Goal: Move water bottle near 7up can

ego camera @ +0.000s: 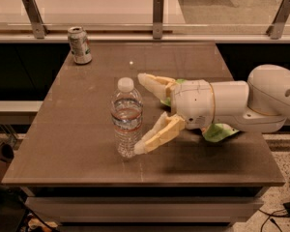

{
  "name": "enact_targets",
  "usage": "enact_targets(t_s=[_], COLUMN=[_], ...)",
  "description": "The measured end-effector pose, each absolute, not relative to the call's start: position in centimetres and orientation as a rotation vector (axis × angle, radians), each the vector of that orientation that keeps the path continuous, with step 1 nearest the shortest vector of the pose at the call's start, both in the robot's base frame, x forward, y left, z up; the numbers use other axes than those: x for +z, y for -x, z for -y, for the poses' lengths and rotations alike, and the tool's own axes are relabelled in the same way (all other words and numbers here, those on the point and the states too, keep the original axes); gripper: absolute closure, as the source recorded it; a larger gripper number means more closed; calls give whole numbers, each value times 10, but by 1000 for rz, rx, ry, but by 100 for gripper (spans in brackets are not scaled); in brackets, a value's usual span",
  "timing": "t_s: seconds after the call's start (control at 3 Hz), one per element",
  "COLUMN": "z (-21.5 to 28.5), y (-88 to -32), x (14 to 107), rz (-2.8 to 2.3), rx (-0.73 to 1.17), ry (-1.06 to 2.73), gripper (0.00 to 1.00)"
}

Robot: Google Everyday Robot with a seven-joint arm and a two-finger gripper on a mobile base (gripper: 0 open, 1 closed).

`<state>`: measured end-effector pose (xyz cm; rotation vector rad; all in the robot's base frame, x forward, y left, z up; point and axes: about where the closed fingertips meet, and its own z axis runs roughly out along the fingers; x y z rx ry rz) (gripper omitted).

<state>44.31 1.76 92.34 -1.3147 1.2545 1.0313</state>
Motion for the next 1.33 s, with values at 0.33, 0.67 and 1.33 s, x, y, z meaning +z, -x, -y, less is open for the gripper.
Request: enact_targets(t_s=[0.33,0.67,1.33], z=[-25,-27,-31], y=[-442,-441,-439], x=[919,920,922], rz=[-1252,-1249,-1242], rx=[1058,1059,1060], ry=[1307,1313,1322], gripper=[17,41,87])
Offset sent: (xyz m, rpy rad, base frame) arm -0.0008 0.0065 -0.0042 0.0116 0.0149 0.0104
